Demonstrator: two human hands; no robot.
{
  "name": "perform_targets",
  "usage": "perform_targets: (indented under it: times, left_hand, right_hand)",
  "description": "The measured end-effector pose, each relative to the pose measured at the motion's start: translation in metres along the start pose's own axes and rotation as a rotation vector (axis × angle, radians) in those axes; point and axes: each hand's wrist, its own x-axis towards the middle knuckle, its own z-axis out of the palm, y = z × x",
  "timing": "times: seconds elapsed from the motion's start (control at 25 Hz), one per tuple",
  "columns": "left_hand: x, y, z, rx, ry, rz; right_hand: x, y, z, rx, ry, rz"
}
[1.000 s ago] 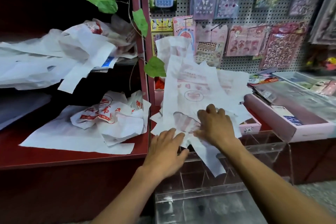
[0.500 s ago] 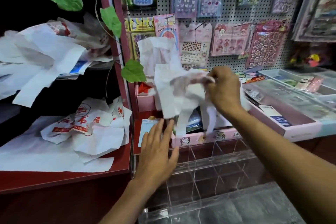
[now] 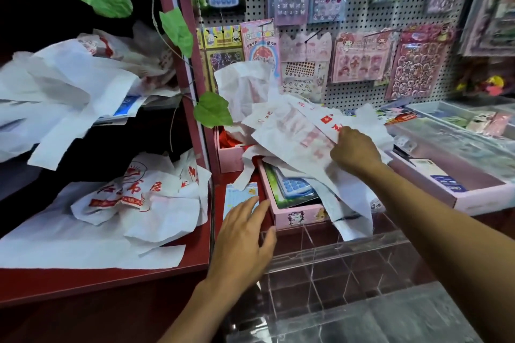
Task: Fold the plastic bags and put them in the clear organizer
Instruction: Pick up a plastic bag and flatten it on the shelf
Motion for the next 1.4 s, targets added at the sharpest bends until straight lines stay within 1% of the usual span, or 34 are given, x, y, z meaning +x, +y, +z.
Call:
perform_targets:
  times: [0.12, 0.24, 0.32, 0.4, 0.56, 0.6, 0.68, 0.76, 0.84, 0.88, 0.92, 1.0, 1.08, 1.16, 1.24, 1.32, 1.4]
  left_hand:
    - [-0.005, 0.0, 0.001, 0.007, -0.015, -0.006]
    - [-0.016, 0.008, -0.006, 0.006, -0.016, 0.007]
    - [-0.021, 0.008, -0.013, 0.037, 0.017, 0.035]
    - [-0.029, -0.005, -0.028, 0.066, 0.084, 0.023]
    - [-0.057, -0.059, -0.07, 0.124, 0.352, -0.051]
    - [-0.064, -0.074, -0.08, 0.159, 0.392, -0.081]
    - [-0.076, -0.101, -0.095, 0.198, 0.371, -0.23]
    - [-0.085, -0.124, -0.1, 0.219, 0.218, -0.374]
    - [-0.095, -0.143, -0.098, 0.172, 0.035, -0.401]
    - [-0.098, -0.15, -0.1, 0.118, -0.015, -0.4]
    - [-0.1, -0.157, -0.103, 0.074, -0.035, -0.388]
    - [-0.103, -0.167, -0.107, 0.055, -0.019, -0.331]
    - [-0.108, -0.173, -0.109, 0.104, 0.008, -0.258]
    - [-0.111, -0.178, -0.11, 0.105, 0.022, -0.205]
    - [-0.112, -0.184, -0.111, 0.072, 0.034, -0.181]
    - [-0.112, -0.186, -0.112, 0.049, 0.031, -0.169]
    - [-0.113, -0.189, -0.112, 0.039, 0.031, -0.17]
  right_hand:
    - [-0.015, 0.005, -0.004, 0.107, 0.098, -0.04]
    - [-0.04, 0.0, -0.019, 0.163, 0.172, -0.129]
    - [-0.064, -0.017, -0.028, 0.192, 0.253, -0.2]
    - [-0.098, -0.048, -0.025, 0.185, 0.263, -0.325]
    - [-0.16, -0.122, 0.015, 0.144, 0.167, -0.628]
    - [-0.169, -0.137, 0.028, 0.135, 0.139, -0.693]
    - [-0.179, -0.166, 0.054, 0.117, 0.007, -0.777]
    - [-0.18, -0.191, 0.079, 0.007, -0.183, -0.842]
    - [-0.169, -0.213, 0.102, -0.113, -0.342, -0.806]
    - [-0.163, -0.224, 0.111, -0.128, -0.417, -0.753]
    - [-0.156, -0.234, 0.12, -0.113, -0.476, -0.702]
    - [-0.145, -0.252, 0.139, -0.079, -0.542, -0.64]
    - [-0.139, -0.266, 0.159, -0.046, -0.56, -0.578]
    - [-0.137, -0.277, 0.176, -0.054, -0.514, -0.533]
    - [-0.137, -0.285, 0.189, -0.015, -0.466, -0.496]
    - [-0.141, -0.291, 0.194, 0.046, -0.466, -0.456]
    - [-0.144, -0.296, 0.195, 0.017, -0.466, -0.444]
